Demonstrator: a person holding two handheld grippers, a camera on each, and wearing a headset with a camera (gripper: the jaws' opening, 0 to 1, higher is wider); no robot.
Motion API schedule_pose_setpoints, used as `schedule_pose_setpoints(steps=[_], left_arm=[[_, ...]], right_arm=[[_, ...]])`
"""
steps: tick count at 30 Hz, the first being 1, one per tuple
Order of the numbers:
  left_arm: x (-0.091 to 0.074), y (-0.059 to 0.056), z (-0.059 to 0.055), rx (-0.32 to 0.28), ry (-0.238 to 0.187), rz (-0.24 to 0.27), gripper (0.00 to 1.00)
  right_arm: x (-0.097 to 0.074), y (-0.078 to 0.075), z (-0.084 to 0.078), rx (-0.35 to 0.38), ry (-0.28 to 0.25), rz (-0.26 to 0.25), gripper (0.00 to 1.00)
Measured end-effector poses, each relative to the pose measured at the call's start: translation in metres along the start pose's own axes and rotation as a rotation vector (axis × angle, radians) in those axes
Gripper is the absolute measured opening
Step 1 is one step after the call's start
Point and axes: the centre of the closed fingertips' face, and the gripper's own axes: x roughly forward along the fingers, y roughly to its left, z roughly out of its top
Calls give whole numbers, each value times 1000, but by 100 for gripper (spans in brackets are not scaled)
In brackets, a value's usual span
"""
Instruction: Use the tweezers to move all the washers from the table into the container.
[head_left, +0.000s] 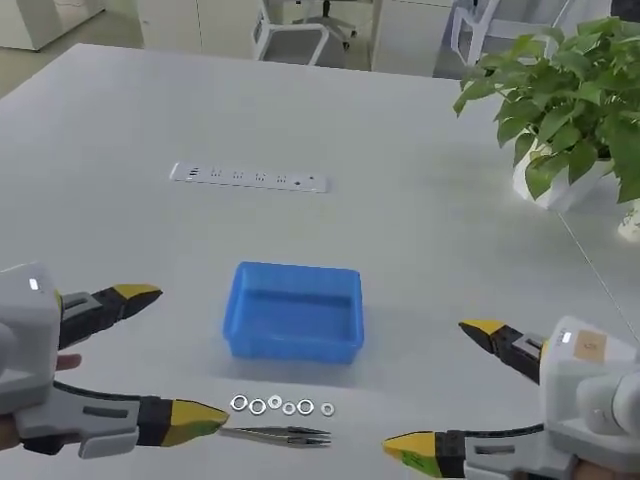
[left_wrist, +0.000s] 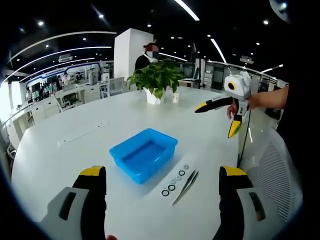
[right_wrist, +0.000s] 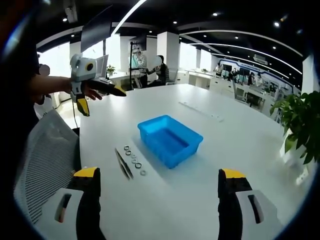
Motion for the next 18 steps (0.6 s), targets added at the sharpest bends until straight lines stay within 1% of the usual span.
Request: schedule_pose_setpoints(steps=[10,14,16,18], left_arm=[[-1,0,0,7,-1,-4,99],[-2,1,-3,11,12,-7,99],[-2,2,-5,16,17,-8,99],[-2,3,-7,17,27,-13,98]], right_arm=[[1,0,3,-14,-1,1,99],[1,-1,3,-18,1,2,98],[2,0,2,-14,7,12,98],[3,1,2,-27,12,17,97]])
